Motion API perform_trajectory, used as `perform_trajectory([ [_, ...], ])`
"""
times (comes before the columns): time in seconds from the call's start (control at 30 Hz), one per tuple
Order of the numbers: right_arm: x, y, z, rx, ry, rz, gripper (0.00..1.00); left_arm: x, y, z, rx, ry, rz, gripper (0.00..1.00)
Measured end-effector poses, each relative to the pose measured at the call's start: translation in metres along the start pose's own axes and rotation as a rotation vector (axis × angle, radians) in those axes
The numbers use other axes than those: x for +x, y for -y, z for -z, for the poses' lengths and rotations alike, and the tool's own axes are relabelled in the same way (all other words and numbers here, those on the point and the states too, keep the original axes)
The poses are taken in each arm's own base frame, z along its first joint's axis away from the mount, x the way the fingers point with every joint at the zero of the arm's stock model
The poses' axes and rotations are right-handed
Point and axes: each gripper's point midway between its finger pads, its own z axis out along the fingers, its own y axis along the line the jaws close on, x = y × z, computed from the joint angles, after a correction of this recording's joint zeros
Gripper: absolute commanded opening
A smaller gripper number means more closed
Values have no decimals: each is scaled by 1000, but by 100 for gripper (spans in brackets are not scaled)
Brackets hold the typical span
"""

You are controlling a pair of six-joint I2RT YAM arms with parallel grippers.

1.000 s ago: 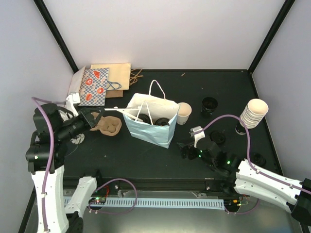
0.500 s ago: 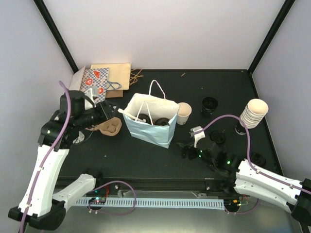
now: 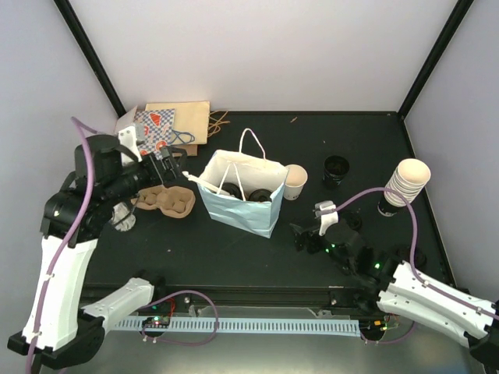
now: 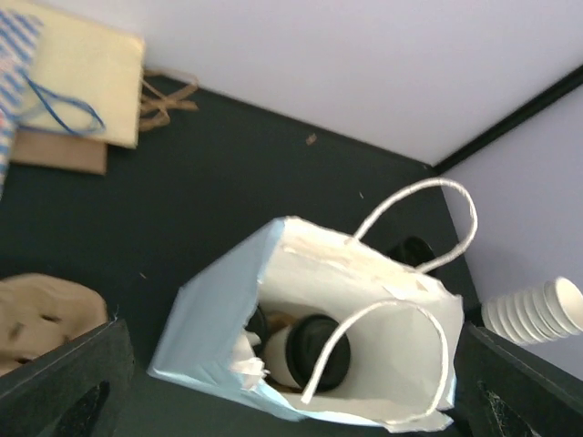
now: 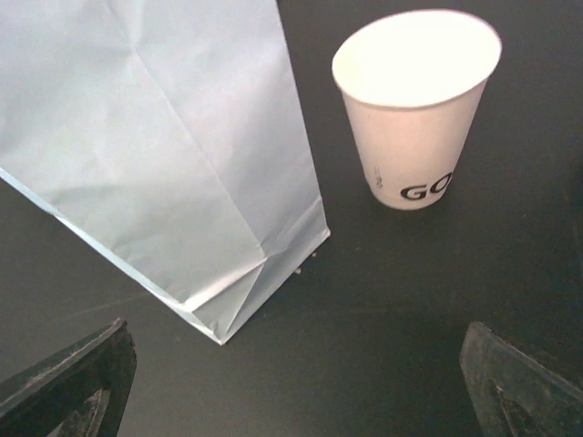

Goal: Pack the takeout coffee

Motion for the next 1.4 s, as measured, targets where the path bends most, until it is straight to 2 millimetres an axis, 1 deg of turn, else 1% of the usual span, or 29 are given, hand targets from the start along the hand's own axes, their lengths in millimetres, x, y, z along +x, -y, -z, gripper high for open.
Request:
perform_trajectory([
  [0.1, -12, 4, 9, 10, 54, -10, 100, -15, -2, 19, -45, 76, -60, 99],
  [0.13, -16, 5, 11, 20, 68, -10, 100, -20, -7, 27, -80, 109, -82, 99],
  [0.2, -30, 10, 19, 55, 103, -10, 100, -24, -13, 34, -119, 135, -100, 99],
  [0.23, -40, 13, 24, 77, 128, -9, 100, -25, -18, 38, -151, 153, -114, 99],
  [0.27, -55, 15, 31, 105, 166, -12, 100, -26, -23, 40, -175, 161, -122, 99],
  [0.33, -79, 20, 43, 148, 231, -22, 100, -24, -35, 40, -232, 175, -140, 99],
  [0.4, -102, 25, 58, 194, 298, -34, 100, -17, -51, 35, -285, 167, -156, 99],
  [0.5, -125, 31, 74, 242, 364, -45, 100, 4, -75, 20, -347, 126, -182, 99],
  [0.6, -145, 39, 89, 306, 418, -58, 100, 25, -96, 5, -371, 108, -209, 99],
  [0.7, -156, 47, 96, 379, 446, -58, 100, 46, -114, -8, -371, 115, -241, 99],
  [0.8, -160, 61, 94, 462, 444, -50, 100, 52, -125, -14, -380, 156, -248, 99],
  [0.9, -161, 82, 89, 539, 426, -65, 100, 53, -137, -27, -413, 166, -239, 99],
  [0.97, -162, 98, 87, 586, 416, -90, 98, 52, -148, -36, -443, 166, -224, 99],
  [1.0, -163, 108, 86, 609, 414, -107, 97, 51, -153, -41, -453, 172, -214, 99],
  [1.1, -162, 124, 84, 643, 421, -138, 95, 49, -177, -51, -479, 186, -147, 99],
  [1.17, -158, 133, 82, 663, 426, -150, 95, 46, -199, -53, -504, 207, -83, 99],
  [1.27, -147, 146, 76, 694, 428, -133, 93, 44, -227, -58, -532, 238, -10, 99],
  [1.4, -123, 157, 63, 707, 430, -64, 89, 52, -247, -71, -541, 259, -5, 99],
])
